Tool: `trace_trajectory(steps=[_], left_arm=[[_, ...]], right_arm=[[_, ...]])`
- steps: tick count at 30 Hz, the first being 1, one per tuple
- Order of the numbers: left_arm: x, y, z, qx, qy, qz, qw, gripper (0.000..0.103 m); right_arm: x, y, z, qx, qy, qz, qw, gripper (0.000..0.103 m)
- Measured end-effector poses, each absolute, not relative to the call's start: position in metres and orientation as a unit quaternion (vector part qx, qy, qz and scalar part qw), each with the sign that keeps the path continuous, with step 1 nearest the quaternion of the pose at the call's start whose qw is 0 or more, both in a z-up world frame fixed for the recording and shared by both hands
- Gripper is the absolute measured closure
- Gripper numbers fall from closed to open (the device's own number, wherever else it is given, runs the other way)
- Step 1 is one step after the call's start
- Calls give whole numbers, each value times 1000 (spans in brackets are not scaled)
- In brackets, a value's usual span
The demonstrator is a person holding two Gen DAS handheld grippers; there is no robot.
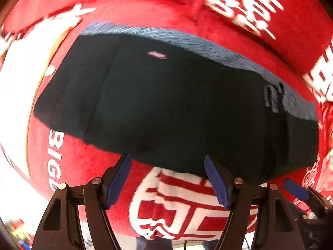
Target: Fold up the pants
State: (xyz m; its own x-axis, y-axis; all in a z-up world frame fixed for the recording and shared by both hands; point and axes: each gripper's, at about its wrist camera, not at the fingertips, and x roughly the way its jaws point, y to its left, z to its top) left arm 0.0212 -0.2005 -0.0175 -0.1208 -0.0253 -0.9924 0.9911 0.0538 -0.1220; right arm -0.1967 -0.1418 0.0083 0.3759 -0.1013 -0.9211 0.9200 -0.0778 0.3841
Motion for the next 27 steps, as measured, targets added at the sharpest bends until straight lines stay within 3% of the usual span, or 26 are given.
trace_trajectory(steps=[11, 22, 27], left_arm=[[115, -190, -26, 330, 601, -508, 522, 29], [174, -184, -50, 149, 669, -521, 509, 29], [169, -192, -57, 127, 676, -528, 499, 29]], right_arm=[[-165, -152, -20, 574, 429, -425, 553, 29], [-161, -151, -29, 581, 435, -418, 547, 27], [-159, -147, -37, 590, 433, -409, 544, 27]])
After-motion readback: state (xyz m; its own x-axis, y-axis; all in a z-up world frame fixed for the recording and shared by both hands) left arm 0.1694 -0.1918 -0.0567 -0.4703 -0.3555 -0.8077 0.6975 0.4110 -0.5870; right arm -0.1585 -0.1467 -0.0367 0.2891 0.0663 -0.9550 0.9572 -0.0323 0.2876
